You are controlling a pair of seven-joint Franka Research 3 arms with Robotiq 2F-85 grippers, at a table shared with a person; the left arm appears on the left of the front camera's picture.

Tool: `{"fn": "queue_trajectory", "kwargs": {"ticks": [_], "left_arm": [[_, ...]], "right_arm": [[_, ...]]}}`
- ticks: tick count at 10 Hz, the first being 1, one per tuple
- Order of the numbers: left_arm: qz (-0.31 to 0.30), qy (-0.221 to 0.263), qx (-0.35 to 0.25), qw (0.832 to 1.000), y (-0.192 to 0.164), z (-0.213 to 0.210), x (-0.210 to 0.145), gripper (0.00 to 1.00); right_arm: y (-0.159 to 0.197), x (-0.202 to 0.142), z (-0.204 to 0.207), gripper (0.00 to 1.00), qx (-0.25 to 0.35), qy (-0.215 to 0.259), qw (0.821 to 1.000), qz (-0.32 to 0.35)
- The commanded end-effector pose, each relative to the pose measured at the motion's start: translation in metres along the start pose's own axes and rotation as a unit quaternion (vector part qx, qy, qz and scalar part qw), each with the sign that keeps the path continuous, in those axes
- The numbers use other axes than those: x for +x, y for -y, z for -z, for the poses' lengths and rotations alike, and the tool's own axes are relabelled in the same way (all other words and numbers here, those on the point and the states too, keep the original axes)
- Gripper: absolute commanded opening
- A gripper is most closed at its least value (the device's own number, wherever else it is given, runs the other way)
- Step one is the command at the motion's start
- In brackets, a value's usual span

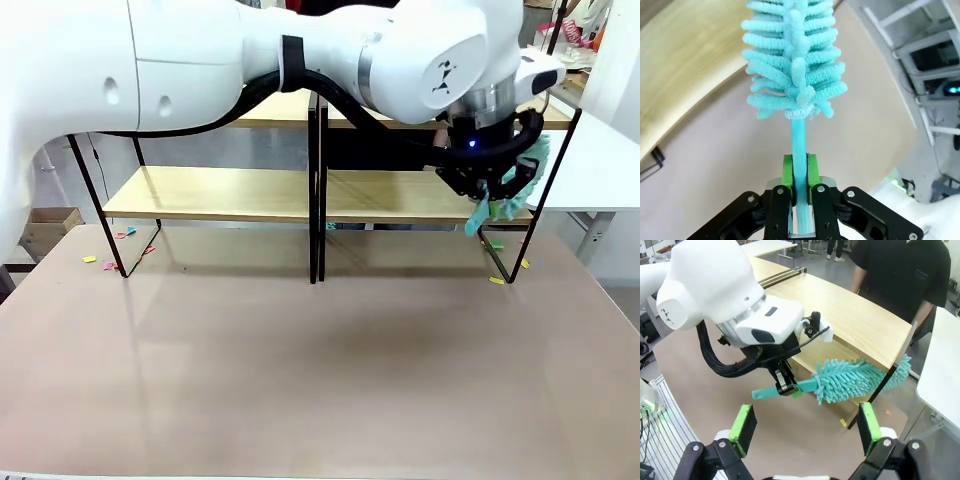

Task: Clean the shelves.
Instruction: Clean another randomly selected level of the Shelf with the Duster.

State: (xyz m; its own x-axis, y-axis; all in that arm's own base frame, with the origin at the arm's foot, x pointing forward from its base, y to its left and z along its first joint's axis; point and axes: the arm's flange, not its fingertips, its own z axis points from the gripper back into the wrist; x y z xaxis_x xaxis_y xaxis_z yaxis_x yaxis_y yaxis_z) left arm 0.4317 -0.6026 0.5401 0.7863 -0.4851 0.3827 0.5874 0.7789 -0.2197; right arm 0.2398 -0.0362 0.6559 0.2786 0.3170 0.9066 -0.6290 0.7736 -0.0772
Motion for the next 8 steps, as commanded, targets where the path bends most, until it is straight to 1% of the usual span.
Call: {"fn": "queue_trajectory", "kwargs": {"ticks": [1, 2, 4, 5, 6, 8], "left_arm": [[0.025, -0.001, -0.036, 0.999, -0.025, -0.014, -0.008, 0.13], [0.018, 0.005, -0.032, 0.999, -0.032, -0.016, -0.009, 0.13], [-0.006, 0.016, -0.002, 1.000, -0.041, -0.018, -0.010, 0.13], [-0.017, 0.032, 0.018, 0.999, -0.044, -0.019, -0.010, 0.13], [-0.026, 0.033, 0.040, 0.998, -0.045, -0.019, -0.011, 0.13], [-0.030, 0.032, 0.049, 0.998, -0.047, -0.018, -0.012, 0.13]], "right_arm": [[0.000, 0.000, 0.001, 1.00, 0.004, 0.002, 1.000, -0.001], [0.000, 0.000, 0.001, 1.00, 0.004, 0.002, 1.000, -0.001], [0.000, 0.000, 0.001, 1.00, 0.004, 0.002, 1.000, -0.001], [0.000, 0.000, 0.001, 1.00, 0.004, 0.002, 1.000, -0.001], [0.000, 0.000, 0.001, 1.00, 0.004, 0.002, 1.000, -0.001], [0.000, 0.000, 0.001, 1.00, 0.004, 0.002, 1.000, -0.001]]}}
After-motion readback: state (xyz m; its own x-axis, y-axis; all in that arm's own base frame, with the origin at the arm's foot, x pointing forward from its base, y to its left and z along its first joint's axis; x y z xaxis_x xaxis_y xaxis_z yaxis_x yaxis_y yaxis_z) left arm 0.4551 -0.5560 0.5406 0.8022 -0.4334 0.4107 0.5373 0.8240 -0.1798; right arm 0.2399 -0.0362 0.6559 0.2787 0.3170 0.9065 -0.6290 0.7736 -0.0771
